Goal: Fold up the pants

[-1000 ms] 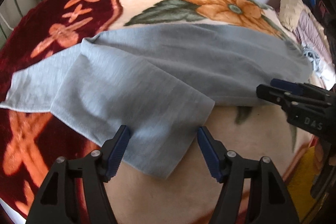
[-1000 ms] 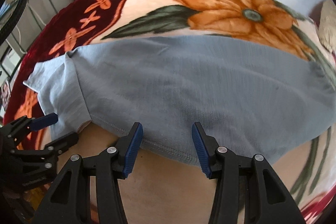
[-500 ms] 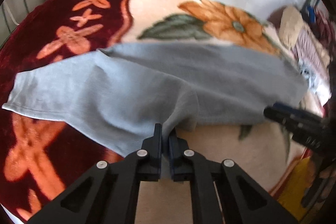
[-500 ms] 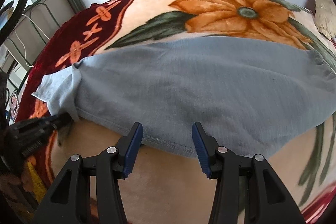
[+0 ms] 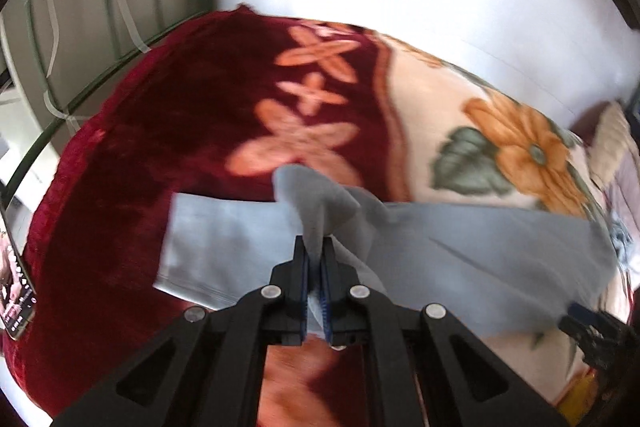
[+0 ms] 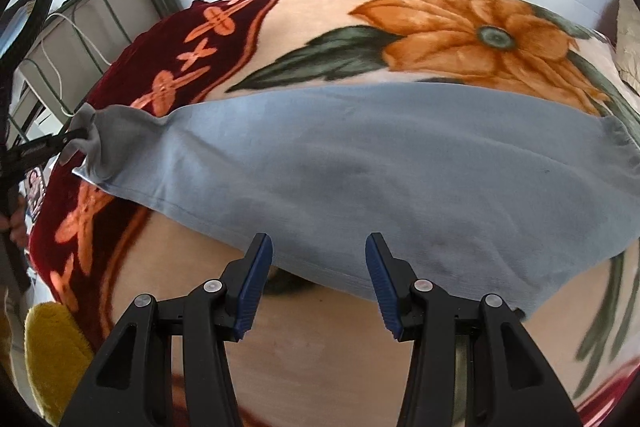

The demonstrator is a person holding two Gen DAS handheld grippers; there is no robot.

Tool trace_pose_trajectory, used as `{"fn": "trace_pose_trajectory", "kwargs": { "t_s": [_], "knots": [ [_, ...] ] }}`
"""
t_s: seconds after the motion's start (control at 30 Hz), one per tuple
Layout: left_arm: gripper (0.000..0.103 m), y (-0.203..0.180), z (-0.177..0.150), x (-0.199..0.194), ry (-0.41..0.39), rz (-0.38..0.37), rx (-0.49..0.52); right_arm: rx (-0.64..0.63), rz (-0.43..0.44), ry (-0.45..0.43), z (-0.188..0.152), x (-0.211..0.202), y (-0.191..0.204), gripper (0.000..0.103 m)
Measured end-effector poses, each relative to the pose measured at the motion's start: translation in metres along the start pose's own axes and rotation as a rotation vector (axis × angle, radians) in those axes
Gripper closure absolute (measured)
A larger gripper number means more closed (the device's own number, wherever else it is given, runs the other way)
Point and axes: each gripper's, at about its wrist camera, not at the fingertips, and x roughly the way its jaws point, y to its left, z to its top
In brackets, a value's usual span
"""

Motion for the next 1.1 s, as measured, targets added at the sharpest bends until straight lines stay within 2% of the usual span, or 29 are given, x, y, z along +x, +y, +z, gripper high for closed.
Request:
{"fn": "trace_pose_trajectory", "kwargs": {
  "t_s": [0.07, 0.23, 0.3, 0.37, 0.47, 0.6, 0.73, 0.8, 0.87, 0.9, 1.0, 1.03, 1.1],
  "knots": [
    [0.098, 0.023, 0.005, 0.011, 0.015, 0.010, -0.047, -0.013, 0.002, 0.006, 0.001, 0.003, 0.005, 0.054],
    [0.096, 0.055, 0.004, 0.028, 0.059, 0.025, -0.106, -0.036, 0.002, 0.015, 0.002, 0.007, 0.013, 0.053],
    [0.093, 0.062, 0.001, 0.030, 0.069, 0.063, -0.116, -0.042, -0.002, 0.017, 0.002, 0.007, 0.013, 0.054],
    [0.092, 0.069, -0.001, 0.028, 0.060, 0.163, -0.102, -0.044, -0.001, 0.018, 0.001, 0.007, 0.013, 0.054],
    [0.085, 0.081, -0.003, 0.022, 0.051, 0.211, -0.112, -0.043, -0.001, 0.014, 0.001, 0.007, 0.013, 0.054],
    [0.072, 0.086, -0.002, 0.010, 0.036, 0.194, -0.135, -0.036, -0.001, 0.008, 0.001, 0.006, 0.013, 0.054],
    [0.059, 0.073, -0.001, -0.001, 0.027, 0.136, -0.115, -0.036, 0.000, 0.002, 0.001, 0.003, 0.012, 0.054],
    [0.044, 0.061, -0.001, 0.001, 0.031, 0.096, -0.097, -0.038, -0.002, -0.002, 0.001, 0.001, 0.012, 0.054],
    [0.040, 0.048, -0.004, 0.007, 0.052, 0.093, -0.046, -0.039, -0.006, -0.006, 0.001, 0.000, 0.010, 0.054],
    [0.040, 0.044, -0.006, 0.012, 0.062, 0.116, -0.015, -0.040, -0.009, -0.007, 0.001, -0.001, 0.009, 0.054],
    [0.040, 0.035, -0.013, 0.033, 0.103, 0.302, 0.123, -0.042, -0.027, -0.008, 0.000, -0.004, 0.004, 0.054],
    [0.040, 0.037, -0.017, 0.042, 0.115, 0.408, 0.189, -0.044, -0.033, -0.006, 0.000, -0.005, 0.002, 0.054],
    [0.039, 0.046, -0.023, 0.051, 0.129, 0.509, 0.238, -0.049, -0.052, -0.002, -0.003, -0.007, -0.006, 0.054]
  ]
}}
